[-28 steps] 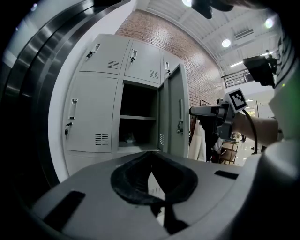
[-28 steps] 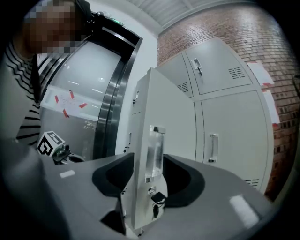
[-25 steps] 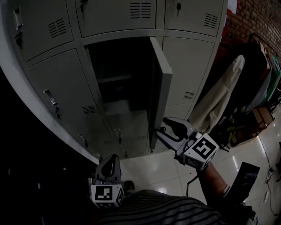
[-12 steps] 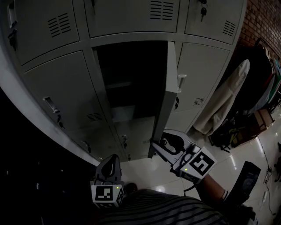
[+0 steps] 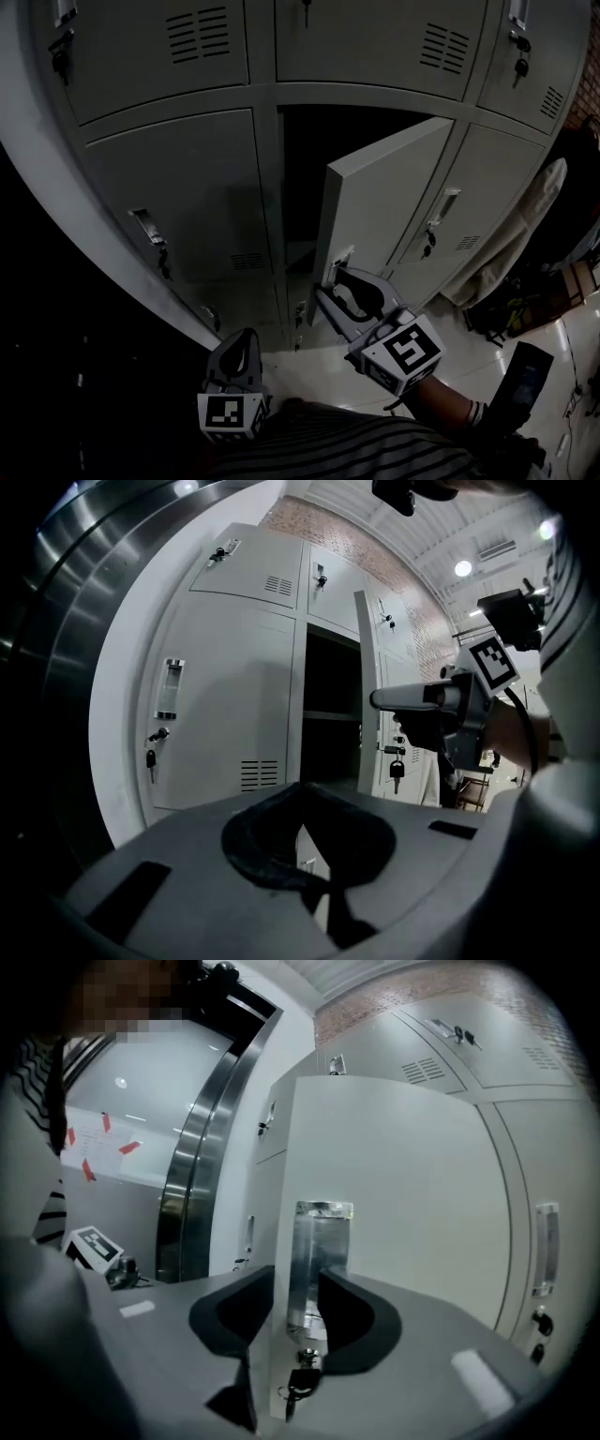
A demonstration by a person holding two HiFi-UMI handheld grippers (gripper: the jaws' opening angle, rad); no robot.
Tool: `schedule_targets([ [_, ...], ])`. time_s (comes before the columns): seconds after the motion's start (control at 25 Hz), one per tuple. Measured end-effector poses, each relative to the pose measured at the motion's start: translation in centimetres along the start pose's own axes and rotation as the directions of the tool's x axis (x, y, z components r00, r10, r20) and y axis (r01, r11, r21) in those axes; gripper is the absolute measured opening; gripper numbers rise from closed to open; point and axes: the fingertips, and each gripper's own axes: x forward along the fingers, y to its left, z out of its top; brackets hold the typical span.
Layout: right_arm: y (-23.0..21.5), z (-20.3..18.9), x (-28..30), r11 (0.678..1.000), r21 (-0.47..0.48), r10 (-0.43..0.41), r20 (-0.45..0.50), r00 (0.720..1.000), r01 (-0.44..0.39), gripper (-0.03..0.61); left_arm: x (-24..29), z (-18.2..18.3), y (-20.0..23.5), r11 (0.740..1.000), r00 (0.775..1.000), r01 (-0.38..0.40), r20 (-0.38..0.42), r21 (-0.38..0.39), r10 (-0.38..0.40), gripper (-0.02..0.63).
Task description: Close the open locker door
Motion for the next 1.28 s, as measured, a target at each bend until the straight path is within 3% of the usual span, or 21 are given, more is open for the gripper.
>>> schedule_targets([
  [0.6, -4.9, 0.4, 11.6, 0.982, -0.058, -0.182, -0.014, 0.983, 0.181, 0.101, 1.7, 0.9, 7.3, 0.999, 0.998, -0.051, 0.024, -0.008, 0.051, 0.005],
  [1.0, -5.3, 0.5, 12.4, 0.985, -0.013, -0.17, -0.001, 0.985, 0.17, 0.086, 2.2, 0.9, 7.9, 0.999, 0.999, -0.038, 0.024, -0.017, 0.039, 0.005],
  [1.16, -4.4, 1.2, 11.8, 0.991, 0.0, -0.133, 0.007, 0.991, 0.133, 0.189, 2.0, 0.7, 6.9, 1.0, 1.0, -0.023, 0.019, -0.019, 0.024, 0.005],
  [1.28, -3.9, 1.8, 9.4, 0.99, 0.006, -0.142, 0.029, 0.989, 0.142, 0.21, 1.5, 0.7, 5.9, 1.0, 1.0, -0.015, 0.026, -0.014, 0.015, 0.005],
])
